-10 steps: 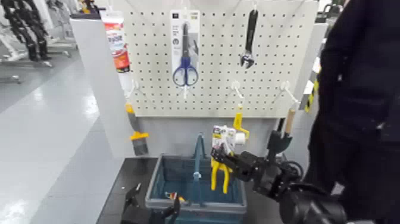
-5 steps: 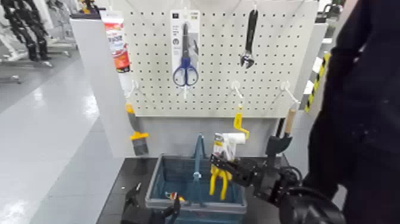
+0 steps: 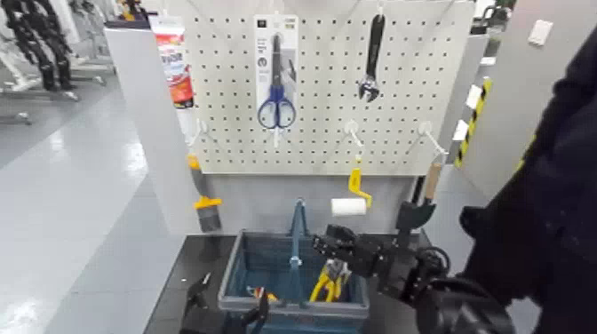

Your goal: Put the yellow pliers into the crate.

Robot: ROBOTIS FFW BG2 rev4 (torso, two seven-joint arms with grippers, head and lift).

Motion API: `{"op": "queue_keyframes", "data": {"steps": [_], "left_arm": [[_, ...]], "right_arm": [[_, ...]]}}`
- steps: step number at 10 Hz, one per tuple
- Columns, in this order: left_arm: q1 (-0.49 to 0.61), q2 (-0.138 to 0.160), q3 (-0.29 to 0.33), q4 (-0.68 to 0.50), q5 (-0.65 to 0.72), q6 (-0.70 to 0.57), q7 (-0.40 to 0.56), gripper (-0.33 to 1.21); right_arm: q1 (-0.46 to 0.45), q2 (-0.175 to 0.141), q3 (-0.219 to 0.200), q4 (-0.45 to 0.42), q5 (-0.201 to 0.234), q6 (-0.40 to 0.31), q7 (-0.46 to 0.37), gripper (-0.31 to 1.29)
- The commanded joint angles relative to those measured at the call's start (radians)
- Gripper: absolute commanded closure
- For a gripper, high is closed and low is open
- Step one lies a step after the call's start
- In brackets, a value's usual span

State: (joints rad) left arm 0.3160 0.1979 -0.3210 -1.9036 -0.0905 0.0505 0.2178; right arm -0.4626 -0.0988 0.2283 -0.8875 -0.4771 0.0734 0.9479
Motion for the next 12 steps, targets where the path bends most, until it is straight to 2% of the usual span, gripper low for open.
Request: {"op": "queue_keyframes", "data": {"steps": [1,3,5,6,9,10,11,12], "left_arm": [[0.002,0.000,0.002,0.000,0.002,-0.001,0.000,0.28],[0.005,0.000,0.003,-0.002,0.002,-0.001,0.000,0.28],[0.008,0.002,0.007,-0.002,0.002,-0.001,0.000,0.28],[0.009,0.002,0.008,-0.002,0.002,-0.003,0.000,0.28],[0.015,0.002,0.016,-0.003,0.003,-0.006,0.003,0.28],[0.020,0.000,0.019,-0.003,0.003,-0.008,0.005,0.28],[0.025,0.002,0.019,-0.005,0.003,-0.008,0.009,0.28],[0.028,0.000,0.022,-0.006,0.003,-0.009,0.012,0.28]], "right_arm": [[0.042,0.010,-0.040,-0.071,0.015,-0.015,-0.028,0.03],[0.168,0.031,-0.124,-0.266,0.084,-0.015,-0.140,0.03],[0.308,0.063,-0.181,-0.492,0.184,-0.035,-0.304,0.03],[0.374,0.085,-0.199,-0.547,0.201,-0.067,-0.362,0.03],[0.608,0.102,-0.205,-0.714,0.262,-0.182,-0.627,0.03],[0.693,0.105,-0.204,-0.774,0.316,-0.219,-0.719,0.03],[0.765,0.103,-0.187,-0.814,0.344,-0.284,-0.790,0.03],[0.822,0.105,-0.168,-0.867,0.359,-0.290,-0.822,0.03]]}}
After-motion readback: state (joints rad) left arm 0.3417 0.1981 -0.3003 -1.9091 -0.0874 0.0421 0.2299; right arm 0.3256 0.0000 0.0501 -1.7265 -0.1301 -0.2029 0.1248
